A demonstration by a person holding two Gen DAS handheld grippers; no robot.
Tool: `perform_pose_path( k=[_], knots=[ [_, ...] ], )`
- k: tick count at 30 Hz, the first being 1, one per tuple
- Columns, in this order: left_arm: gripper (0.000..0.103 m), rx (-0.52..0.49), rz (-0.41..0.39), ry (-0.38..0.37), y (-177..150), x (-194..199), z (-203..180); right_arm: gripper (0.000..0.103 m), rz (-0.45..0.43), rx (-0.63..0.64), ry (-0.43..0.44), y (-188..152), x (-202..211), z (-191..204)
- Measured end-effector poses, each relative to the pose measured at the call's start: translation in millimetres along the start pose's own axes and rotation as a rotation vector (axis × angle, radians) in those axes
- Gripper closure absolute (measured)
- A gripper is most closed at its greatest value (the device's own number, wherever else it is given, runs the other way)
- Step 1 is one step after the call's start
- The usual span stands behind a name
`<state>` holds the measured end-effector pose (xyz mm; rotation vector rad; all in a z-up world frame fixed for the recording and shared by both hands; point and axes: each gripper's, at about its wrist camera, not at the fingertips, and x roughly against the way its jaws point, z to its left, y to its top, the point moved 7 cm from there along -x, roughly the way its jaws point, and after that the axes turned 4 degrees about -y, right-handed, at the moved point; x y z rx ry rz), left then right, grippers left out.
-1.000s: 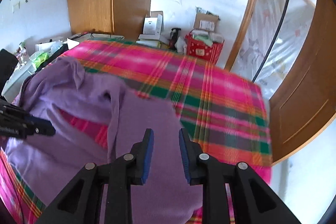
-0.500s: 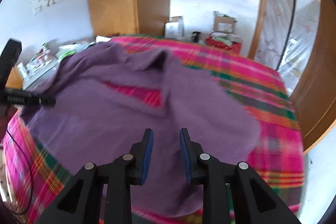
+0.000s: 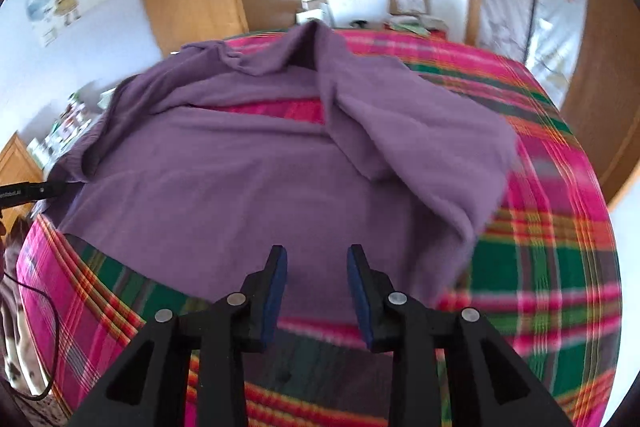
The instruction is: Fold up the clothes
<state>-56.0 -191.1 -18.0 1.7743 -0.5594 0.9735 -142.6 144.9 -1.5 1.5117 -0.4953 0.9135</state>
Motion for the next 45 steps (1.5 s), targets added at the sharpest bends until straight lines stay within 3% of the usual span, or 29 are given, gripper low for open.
perform_pose_path(
  k=[4,7,11,18,22,23,25,26,29,39,45],
  knots=[
    [0.078,0.033,-0.079,0.043,2,13,16,0.071,-0.032,-0.084,-0.095,-14,16,-22],
    [0.078,0.069,-0.099,0.048,2,15,28,0.064,-0.044,-0.175,-0.159,-20,23,-46],
    [0.078,0.103,-0.082,0.056,-2,10,38,0.059,-0.021,-0.265,-0.143,-22,17,-59],
    [0.078,0.143,-0.083,0.056,-5,8,51,0.057,-0.037,-0.231,-0.160,1,3,-52],
    [0.078,0.105,-0.063,0.090,-7,-3,52,0.057,-0.025,-0.224,-0.176,10,-8,-51],
    [0.078,0.101,-0.061,0.098,-6,-5,52,0.057,-0.026,-0.224,-0.178,11,-10,-51],
    [0.078,0.092,-0.059,0.112,-5,-9,52,0.070,-0.026,-0.226,-0.189,13,-11,-52],
    [0.078,0.089,-0.056,0.119,-3,-11,52,0.087,-0.025,-0.230,-0.198,13,-11,-54],
    [0.078,0.089,-0.059,0.128,2,-15,51,0.096,-0.033,-0.249,-0.186,13,-9,-59],
    [0.078,0.079,-0.085,0.149,4,-8,47,0.098,-0.074,-0.288,-0.170,9,4,-73],
    [0.078,0.062,-0.096,0.163,4,-2,45,0.099,-0.123,-0.287,-0.211,11,17,-84]
  ],
)
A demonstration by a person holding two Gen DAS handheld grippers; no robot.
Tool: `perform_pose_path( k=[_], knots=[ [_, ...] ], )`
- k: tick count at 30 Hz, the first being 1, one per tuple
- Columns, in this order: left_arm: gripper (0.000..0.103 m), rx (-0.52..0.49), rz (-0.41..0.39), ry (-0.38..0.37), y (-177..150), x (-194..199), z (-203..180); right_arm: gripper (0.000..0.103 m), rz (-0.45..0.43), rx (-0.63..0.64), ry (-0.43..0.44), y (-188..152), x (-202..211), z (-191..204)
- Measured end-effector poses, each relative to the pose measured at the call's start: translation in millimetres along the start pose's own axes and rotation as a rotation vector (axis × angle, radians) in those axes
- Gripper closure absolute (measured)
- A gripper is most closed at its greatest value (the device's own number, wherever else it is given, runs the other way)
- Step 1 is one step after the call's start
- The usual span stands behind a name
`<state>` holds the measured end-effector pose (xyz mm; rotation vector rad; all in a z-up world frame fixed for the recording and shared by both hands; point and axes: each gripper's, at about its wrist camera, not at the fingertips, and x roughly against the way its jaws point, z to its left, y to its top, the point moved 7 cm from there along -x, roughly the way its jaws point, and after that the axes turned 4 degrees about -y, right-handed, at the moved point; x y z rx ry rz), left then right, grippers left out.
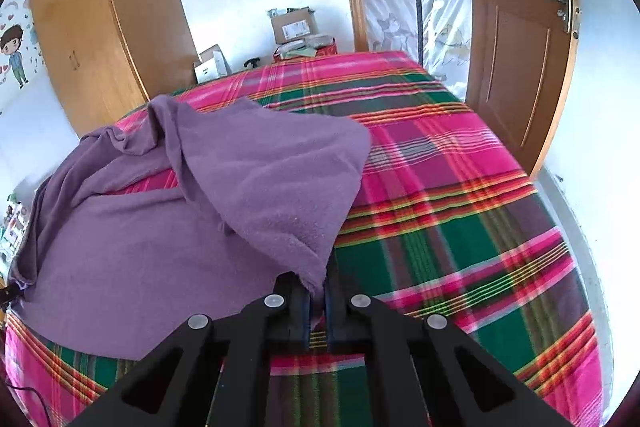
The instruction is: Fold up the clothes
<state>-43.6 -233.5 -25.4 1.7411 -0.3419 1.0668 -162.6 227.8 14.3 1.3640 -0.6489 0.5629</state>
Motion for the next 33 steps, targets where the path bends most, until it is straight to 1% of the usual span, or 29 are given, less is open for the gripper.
perform_pose_path(
  k=[2,4,10,13,15,17,18,24,28,30,33],
  knots=[
    [0.078,-0.016,-0.013,0.009,1,4,-4,0.099,-0.021,-0.016,-0.027,4,4,-8],
    [0.078,-0.027,-0.018,-0.019,1,8,-12,0.099,-0.041,-0.033,-0.055,7,7,-17],
    [0.078,-0.051,-0.007,-0.096,-6,15,-38,0.099,-0.074,-0.098,-0.137,15,18,-60],
    [0.078,-0.082,-0.009,-0.109,-10,18,-54,0.099,-0.097,-0.125,-0.194,20,25,-85],
    [0.078,-0.093,0.004,-0.146,-15,19,-65,0.099,-0.103,-0.149,-0.216,22,29,-101],
    [0.078,-0.095,0.024,-0.188,-19,19,-76,0.099,-0.114,-0.154,-0.258,22,32,-115],
    [0.078,-0.104,0.026,-0.195,-21,19,-80,0.099,-0.118,-0.160,-0.273,21,33,-121],
    [0.078,-0.148,0.036,-0.246,-29,24,-106,0.099,-0.113,-0.194,-0.337,14,36,-153],
    [0.078,-0.177,0.045,-0.275,-35,26,-117,0.099,-0.128,-0.223,-0.392,9,44,-175],
    [0.078,-0.186,0.048,-0.293,-38,27,-122,0.099,-0.118,-0.256,-0.386,6,46,-184],
    [0.078,-0.196,0.048,-0.302,-40,28,-127,0.099,-0.092,-0.238,-0.390,1,42,-185]
  ],
)
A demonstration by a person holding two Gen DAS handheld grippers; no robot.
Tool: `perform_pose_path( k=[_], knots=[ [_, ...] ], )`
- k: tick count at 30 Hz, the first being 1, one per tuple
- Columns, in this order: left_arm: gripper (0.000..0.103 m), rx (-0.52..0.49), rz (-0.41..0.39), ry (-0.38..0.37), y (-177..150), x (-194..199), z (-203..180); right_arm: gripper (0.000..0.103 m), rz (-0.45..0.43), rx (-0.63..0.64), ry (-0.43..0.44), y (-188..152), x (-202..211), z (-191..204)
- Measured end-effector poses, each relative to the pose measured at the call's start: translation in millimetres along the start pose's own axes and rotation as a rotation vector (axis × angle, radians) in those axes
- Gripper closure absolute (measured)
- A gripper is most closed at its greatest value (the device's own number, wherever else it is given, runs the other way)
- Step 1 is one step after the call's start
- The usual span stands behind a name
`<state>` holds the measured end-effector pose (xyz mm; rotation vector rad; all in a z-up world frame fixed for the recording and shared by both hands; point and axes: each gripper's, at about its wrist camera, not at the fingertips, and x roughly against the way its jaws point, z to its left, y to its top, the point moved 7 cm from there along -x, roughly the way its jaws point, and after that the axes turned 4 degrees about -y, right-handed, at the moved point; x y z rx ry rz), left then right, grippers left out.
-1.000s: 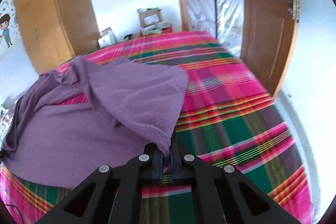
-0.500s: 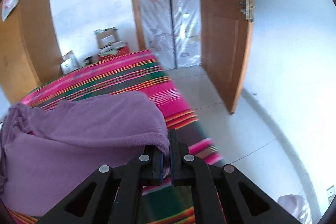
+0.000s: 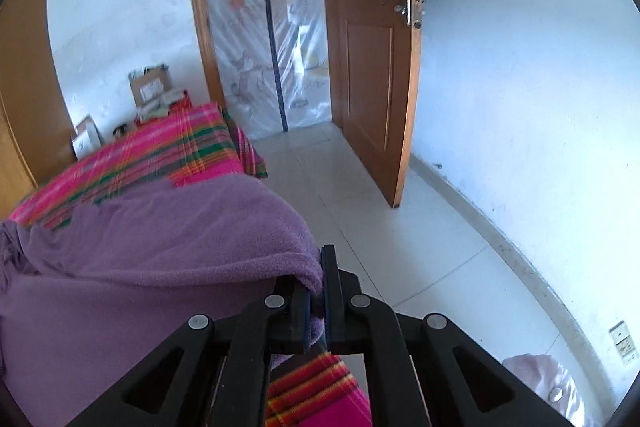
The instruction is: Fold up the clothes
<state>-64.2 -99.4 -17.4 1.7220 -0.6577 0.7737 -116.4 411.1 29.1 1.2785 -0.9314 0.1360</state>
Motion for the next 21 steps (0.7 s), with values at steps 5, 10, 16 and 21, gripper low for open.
perform_pose_path(
  k=[5,10,16,21],
  knots=[
    [0.078,-0.022,-0.028,-0.013,3,7,-5,0.097,0.038,0.042,-0.007,-9,0,10],
    [0.078,-0.052,-0.049,-0.023,5,12,-9,0.087,0.046,0.141,-0.025,-20,15,17],
    [0.078,-0.047,-0.047,-0.039,4,11,-5,0.085,0.058,0.189,0.039,-38,46,30],
    [0.078,0.000,-0.047,-0.058,0,11,7,0.085,0.020,0.205,0.250,-47,83,72]
  ],
)
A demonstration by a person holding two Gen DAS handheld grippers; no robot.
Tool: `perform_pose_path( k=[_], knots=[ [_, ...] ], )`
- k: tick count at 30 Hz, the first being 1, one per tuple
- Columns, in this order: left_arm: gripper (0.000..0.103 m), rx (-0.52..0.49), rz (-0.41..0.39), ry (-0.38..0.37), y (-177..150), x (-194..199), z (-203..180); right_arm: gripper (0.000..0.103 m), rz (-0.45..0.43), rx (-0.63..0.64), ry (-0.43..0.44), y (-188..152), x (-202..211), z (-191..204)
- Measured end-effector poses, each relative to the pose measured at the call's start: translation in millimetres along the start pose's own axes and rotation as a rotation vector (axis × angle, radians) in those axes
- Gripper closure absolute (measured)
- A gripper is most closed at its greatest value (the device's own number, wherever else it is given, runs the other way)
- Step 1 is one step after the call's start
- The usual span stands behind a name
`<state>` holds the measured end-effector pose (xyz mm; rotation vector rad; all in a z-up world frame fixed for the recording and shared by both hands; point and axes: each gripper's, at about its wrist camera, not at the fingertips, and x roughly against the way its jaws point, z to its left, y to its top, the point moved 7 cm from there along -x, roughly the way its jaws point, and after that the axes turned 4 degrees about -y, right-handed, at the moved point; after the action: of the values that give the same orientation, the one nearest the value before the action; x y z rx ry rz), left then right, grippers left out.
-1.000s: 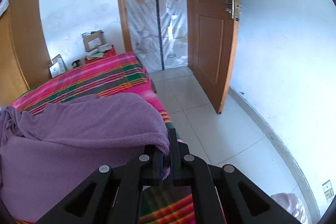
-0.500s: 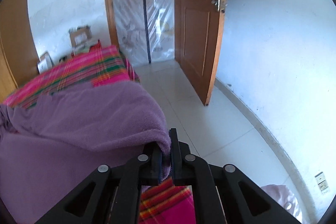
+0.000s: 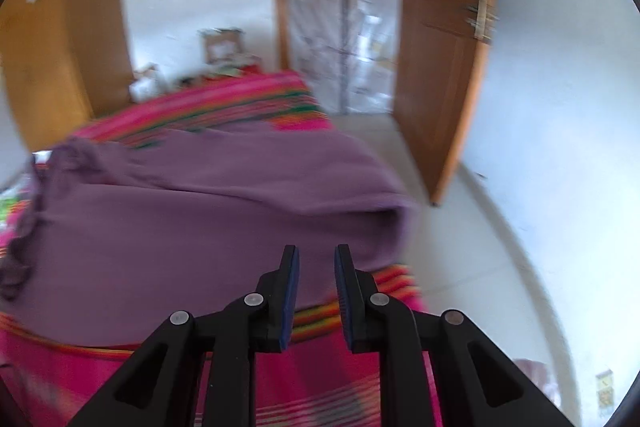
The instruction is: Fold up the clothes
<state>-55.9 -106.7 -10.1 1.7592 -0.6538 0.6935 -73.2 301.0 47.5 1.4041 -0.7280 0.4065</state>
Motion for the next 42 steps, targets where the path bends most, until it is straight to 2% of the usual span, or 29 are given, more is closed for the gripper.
perform_pose_path(
  k=[3,8,10,11,15,20,21,31,33,35,37,39,42],
  knots=[
    [0.078,0.001,0.006,-0.007,-4,-1,3,0.085,0.012,0.038,0.187,-2,4,50],
    [0.078,0.004,0.008,-0.029,-7,1,9,0.084,0.161,0.088,0.524,-19,-10,149],
    [0.078,0.010,0.013,-0.040,-8,1,13,0.075,0.198,0.114,0.602,-24,-13,183],
    [0.078,0.016,0.016,-0.052,-9,1,14,0.066,0.217,0.130,0.644,-25,-15,198],
    [0.078,0.023,0.025,-0.080,-12,-2,17,0.064,0.303,0.164,0.778,-34,-21,252],
    [0.078,0.014,0.033,-0.108,-15,-2,17,0.053,0.413,0.076,0.956,-40,-28,293],
    [0.078,0.014,0.034,-0.113,-15,-3,18,0.050,0.422,0.073,0.973,-42,-30,301],
    [0.078,0.012,0.062,-0.172,-18,-3,29,0.044,0.479,0.041,1.094,-46,-30,347],
    [0.078,0.017,0.068,-0.190,-18,-2,33,0.044,0.483,0.043,1.098,-44,-28,349],
    [0.078,0.037,0.060,-0.220,-16,1,38,0.044,0.480,0.060,1.054,-45,-30,351],
    [0.078,0.060,0.039,-0.243,-10,6,45,0.052,0.467,0.082,1.005,-46,-31,352],
    [0.078,0.084,0.022,-0.252,1,9,56,0.070,0.467,0.108,1.003,-49,-28,357],
    [0.078,0.110,0.009,-0.221,14,10,69,0.087,0.443,0.164,0.999,-50,-20,365]
  ],
)
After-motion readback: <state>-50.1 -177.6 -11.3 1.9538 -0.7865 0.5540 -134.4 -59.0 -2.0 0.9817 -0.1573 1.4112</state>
